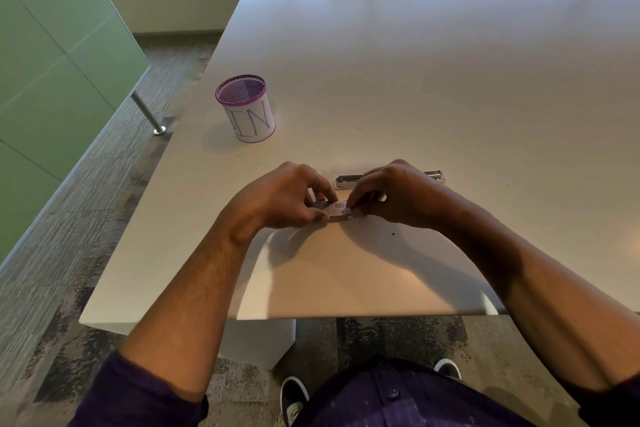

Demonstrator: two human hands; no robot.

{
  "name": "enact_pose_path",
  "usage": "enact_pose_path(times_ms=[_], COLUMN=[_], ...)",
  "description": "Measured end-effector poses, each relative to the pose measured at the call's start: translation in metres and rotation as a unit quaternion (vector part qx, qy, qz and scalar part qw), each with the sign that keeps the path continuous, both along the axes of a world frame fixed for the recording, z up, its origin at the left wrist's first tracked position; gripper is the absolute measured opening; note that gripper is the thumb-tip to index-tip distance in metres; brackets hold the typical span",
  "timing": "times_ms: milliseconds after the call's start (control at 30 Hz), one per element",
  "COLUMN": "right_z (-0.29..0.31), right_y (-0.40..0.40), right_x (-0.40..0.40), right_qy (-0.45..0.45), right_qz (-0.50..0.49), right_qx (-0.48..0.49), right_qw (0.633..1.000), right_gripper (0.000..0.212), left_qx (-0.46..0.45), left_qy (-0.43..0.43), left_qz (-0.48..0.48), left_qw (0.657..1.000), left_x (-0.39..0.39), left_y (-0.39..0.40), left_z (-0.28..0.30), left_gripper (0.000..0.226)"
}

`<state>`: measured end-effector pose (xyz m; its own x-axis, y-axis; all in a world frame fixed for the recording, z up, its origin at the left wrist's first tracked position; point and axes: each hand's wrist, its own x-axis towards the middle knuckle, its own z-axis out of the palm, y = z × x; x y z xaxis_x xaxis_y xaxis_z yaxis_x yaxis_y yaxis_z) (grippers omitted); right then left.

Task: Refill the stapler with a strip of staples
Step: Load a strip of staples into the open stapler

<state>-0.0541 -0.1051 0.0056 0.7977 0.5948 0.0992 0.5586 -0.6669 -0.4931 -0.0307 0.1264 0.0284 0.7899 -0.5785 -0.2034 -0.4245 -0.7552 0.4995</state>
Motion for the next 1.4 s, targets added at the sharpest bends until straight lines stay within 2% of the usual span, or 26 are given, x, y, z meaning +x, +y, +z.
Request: enact_pose_path(times_ms=[100,233,633,867,1033,1167,1400], right_z=[0.001,0.004,0.007,0.001,-0.004,-0.007,0.002], right_y=[-0.002,-0.004,-0.008,0.001,0.004,0.007,0.000], right_x=[0.001,0.000,-0.002,-0.006,-0.009,-0.011,-0.013], right_qy=[-0.009,-0.015,-0.004,-0.011,0.005,-0.009,0.005], right_qz=[-0.001,0.002,0.030,-0.014,-0.076,-0.091,-0.055], right_qx=[0.001,-0.006,-0.043,-0.017,0.024,0.018,-0.001], right_qw=[1.000,1.000,0.999,1.000,0.997,0.996,0.998], right_gripper=[0.021,0.037,0.018,0.013,0.013,0.011,0.015], left_qx=[-0.002,-0.007,0.001,0.018,0.052,0.069,0.062], left_qy=[-0.003,-0.007,-0.004,-0.021,-0.032,-0.043,-0.033], left_qz=[-0.004,-0.007,-0.014,-0.039,-0.051,-0.061,-0.064], left_qw=[1.000,1.000,1.000,0.999,0.997,0.995,0.995], left_x=[0.000,0.000,0.001,-0.002,-0.003,-0.004,-0.003], left_y=[0.000,0.000,-0.001,-0.006,-0.011,-0.013,-0.011], left_z=[0.000,-0.001,-0.002,-0.003,-0.005,-0.003,-0.002], left_gripper=[0.036,0.036,0.037,0.045,0.055,0.059,0.051])
